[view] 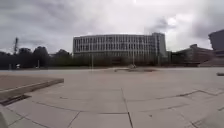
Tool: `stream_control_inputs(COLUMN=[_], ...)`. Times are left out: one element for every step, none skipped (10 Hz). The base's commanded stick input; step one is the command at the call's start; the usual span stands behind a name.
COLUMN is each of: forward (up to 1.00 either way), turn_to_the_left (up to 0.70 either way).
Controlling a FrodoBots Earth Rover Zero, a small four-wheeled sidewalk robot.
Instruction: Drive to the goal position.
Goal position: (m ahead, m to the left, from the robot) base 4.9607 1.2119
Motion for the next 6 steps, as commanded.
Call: stream_control_inputs(forward=[0.70,0.70,0.70,0.70,0.70,0.70], turn_to_the_left=[0.00,0.00,0.00,0.00,0.00,0.00])
